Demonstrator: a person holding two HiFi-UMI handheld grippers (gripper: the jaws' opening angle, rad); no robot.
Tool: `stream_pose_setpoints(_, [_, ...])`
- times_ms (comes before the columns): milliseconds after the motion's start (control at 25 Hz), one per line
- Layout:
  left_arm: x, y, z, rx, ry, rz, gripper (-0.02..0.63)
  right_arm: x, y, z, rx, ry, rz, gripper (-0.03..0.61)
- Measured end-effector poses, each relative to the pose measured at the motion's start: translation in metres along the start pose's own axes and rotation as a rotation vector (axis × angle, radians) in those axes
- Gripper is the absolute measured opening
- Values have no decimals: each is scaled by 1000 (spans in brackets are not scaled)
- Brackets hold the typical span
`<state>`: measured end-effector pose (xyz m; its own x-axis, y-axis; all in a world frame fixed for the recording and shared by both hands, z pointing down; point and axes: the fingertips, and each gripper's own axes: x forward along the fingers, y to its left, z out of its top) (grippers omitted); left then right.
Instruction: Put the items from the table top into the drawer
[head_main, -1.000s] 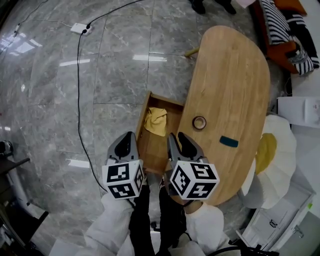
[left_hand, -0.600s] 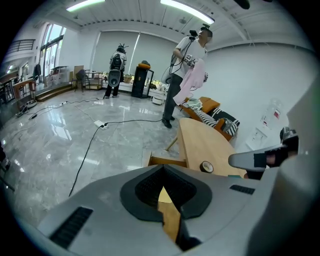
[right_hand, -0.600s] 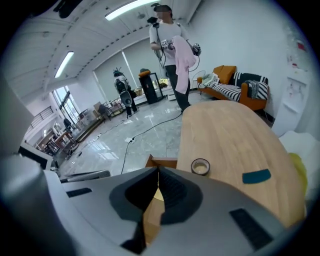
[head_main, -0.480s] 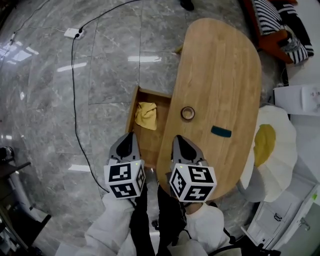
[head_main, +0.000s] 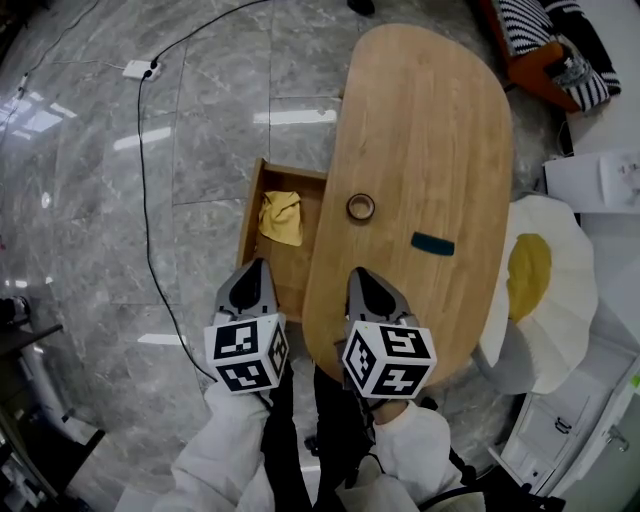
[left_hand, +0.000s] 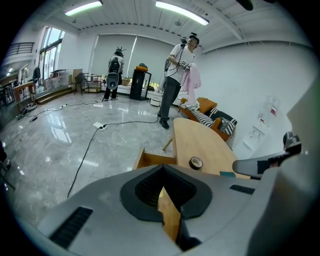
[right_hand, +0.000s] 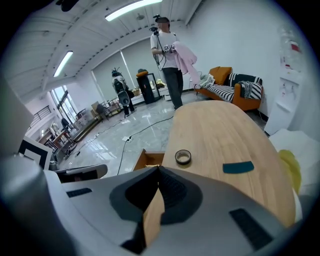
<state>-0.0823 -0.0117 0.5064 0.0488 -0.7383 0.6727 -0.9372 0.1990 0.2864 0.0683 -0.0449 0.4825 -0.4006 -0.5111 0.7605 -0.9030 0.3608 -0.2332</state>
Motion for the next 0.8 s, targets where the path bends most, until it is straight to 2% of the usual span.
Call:
stream_pose_setpoints(400, [-1,-3,-13,7,17,-11,0,-12,-15,-10,18,-9,-40,63])
stream_pose_setpoints(560, [4,-22,-11,46,30,-70,0,-23,-36,-11,62,-27,-101,63])
stream_pose_setpoints(800, [11,-55,3,133,36,-173,0,-54,-65,-20,202,-68,-211,63])
